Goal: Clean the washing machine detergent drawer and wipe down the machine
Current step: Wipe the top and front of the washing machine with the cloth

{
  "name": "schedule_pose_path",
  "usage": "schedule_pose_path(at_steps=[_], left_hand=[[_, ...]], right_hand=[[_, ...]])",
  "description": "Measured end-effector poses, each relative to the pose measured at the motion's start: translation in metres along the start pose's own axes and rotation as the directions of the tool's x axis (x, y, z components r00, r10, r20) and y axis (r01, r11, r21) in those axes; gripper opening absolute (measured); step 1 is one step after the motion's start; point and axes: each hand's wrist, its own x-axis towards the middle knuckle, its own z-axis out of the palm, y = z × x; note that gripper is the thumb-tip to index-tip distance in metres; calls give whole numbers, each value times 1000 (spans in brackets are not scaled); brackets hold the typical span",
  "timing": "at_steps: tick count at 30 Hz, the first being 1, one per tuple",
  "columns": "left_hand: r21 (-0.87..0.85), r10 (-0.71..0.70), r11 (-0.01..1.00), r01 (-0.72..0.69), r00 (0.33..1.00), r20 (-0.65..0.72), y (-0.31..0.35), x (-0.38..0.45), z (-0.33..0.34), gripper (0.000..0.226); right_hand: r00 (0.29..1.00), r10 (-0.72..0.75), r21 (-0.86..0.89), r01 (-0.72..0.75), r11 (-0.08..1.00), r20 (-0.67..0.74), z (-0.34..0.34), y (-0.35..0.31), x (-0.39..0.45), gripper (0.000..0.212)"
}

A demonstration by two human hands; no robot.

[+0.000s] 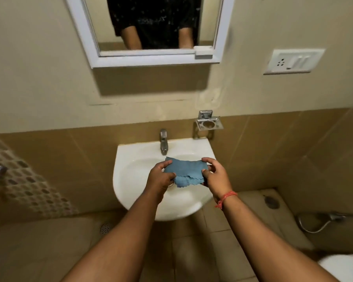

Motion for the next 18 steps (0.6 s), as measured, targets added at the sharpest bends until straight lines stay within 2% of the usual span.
schedule_pose_path(at_steps=[5, 9, 13, 16, 18], left_hand=[[20, 92, 996, -92, 996, 19, 26, 44, 43, 55], [53, 77, 996, -78, 997, 16, 42, 82, 78, 57], [150, 208, 964, -218, 975, 78, 57, 116, 109, 46], [241, 303, 915, -323, 946, 118, 66, 146, 129, 48], [301, 337, 888, -347, 937, 89, 73, 164, 144, 49]], right_hand=[[998, -19, 33, 21, 999, -68, -20, -20, 48, 45], [996, -52, 23, 54, 998, -75, -39, -34, 97, 42], [996, -82, 7, 82, 997, -30, -56, -50, 145, 46], [993, -116, -59, 115, 992, -11, -67, -64, 188, 52], [991, -132, -109, 133, 985, 14, -73, -72, 216, 54]])
